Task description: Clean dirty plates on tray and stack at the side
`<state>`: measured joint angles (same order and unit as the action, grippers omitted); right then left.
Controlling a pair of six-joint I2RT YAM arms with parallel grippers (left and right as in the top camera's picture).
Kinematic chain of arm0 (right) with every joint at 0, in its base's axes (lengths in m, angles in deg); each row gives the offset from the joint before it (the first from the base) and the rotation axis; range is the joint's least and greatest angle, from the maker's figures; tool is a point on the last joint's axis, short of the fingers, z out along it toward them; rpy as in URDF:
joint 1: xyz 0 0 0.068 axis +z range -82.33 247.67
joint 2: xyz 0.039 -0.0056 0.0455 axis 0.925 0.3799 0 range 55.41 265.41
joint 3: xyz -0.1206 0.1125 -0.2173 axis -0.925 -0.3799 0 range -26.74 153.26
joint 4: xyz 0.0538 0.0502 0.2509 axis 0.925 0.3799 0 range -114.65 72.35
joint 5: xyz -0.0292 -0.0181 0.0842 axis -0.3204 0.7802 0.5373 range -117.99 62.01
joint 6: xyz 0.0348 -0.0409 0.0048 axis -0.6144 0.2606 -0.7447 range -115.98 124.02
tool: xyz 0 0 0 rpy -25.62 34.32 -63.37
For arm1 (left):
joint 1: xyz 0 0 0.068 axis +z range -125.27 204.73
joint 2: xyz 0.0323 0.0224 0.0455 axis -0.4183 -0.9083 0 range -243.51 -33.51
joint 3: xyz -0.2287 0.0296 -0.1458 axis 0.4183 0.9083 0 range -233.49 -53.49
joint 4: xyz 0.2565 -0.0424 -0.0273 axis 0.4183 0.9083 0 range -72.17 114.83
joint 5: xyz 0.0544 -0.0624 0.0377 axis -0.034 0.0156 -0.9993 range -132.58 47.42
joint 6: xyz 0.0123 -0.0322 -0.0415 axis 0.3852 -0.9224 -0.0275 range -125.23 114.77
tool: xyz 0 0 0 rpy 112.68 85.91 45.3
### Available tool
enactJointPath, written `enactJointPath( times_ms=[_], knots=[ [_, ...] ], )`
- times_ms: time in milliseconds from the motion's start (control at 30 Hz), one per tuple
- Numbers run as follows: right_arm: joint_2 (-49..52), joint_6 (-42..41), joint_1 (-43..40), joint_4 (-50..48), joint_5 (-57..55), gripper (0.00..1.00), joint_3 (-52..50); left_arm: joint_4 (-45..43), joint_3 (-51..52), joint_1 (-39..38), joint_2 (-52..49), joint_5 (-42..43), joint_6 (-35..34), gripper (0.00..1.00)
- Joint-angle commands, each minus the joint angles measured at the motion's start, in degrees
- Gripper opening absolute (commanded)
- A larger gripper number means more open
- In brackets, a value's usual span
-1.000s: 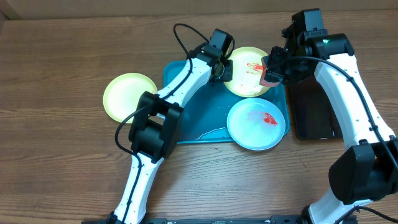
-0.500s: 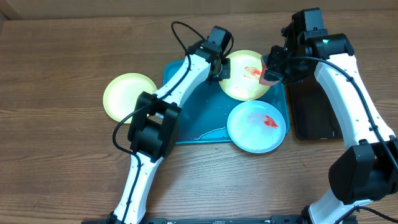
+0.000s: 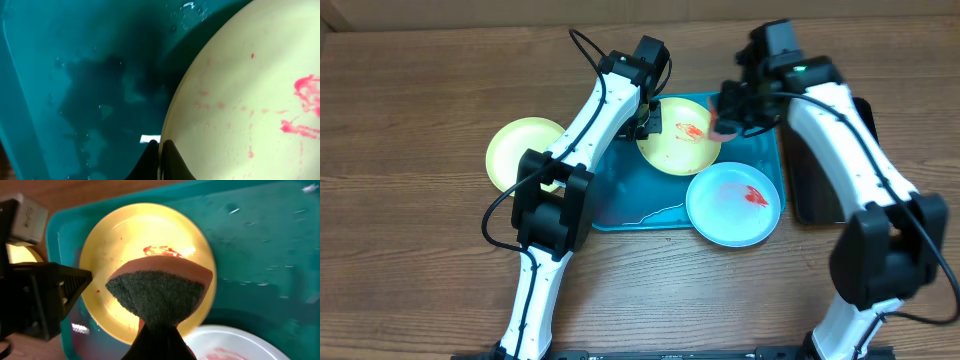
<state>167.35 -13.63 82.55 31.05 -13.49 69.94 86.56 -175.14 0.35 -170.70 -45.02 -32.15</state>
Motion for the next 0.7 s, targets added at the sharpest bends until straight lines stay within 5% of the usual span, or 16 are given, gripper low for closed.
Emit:
enactJointPath(
  times_ms=[0, 667],
  knots=[
    [2.7, -0.6, 2.6, -1.6, 0.5, 0.04, -0.3, 1.8, -0.3, -0.1, 1.6, -1.2, -0.6, 0.04],
    [18.4, -4.9, 6.5, -8.4, -1.4, 0.04, -0.3, -1.8, 10.6, 3.9, 1.6, 1.7, -0.9, 0.04]
  ],
)
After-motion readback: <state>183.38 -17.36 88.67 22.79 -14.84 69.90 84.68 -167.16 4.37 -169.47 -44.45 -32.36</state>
